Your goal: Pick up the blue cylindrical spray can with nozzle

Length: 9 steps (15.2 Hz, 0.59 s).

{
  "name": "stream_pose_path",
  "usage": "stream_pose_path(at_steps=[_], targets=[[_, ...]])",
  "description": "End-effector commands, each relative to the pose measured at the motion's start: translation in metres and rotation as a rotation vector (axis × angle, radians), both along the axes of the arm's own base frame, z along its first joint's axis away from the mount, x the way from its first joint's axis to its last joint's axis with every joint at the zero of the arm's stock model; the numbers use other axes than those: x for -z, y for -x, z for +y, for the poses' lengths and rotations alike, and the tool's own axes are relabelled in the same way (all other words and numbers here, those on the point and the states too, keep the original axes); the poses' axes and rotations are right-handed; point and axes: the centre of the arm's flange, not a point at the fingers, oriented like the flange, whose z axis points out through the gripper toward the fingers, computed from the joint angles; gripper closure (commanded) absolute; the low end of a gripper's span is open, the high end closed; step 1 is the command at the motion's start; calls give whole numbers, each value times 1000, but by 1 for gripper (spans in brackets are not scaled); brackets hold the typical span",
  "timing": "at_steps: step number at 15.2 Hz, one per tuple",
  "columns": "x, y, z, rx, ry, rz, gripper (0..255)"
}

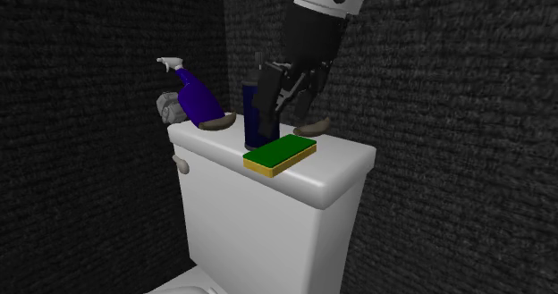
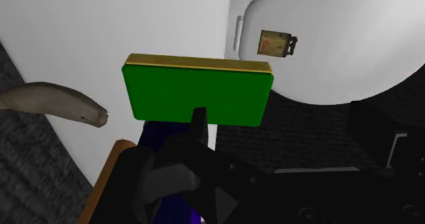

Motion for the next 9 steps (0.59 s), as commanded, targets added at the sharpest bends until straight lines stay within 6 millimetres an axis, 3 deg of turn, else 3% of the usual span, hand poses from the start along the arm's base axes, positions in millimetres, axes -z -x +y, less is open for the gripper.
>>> stream_pose_path(at_steps=[1, 9], targets=[[-11, -10, -16, 32, 19, -51, 0], [-60, -30, -71, 160, 89, -247, 0]])
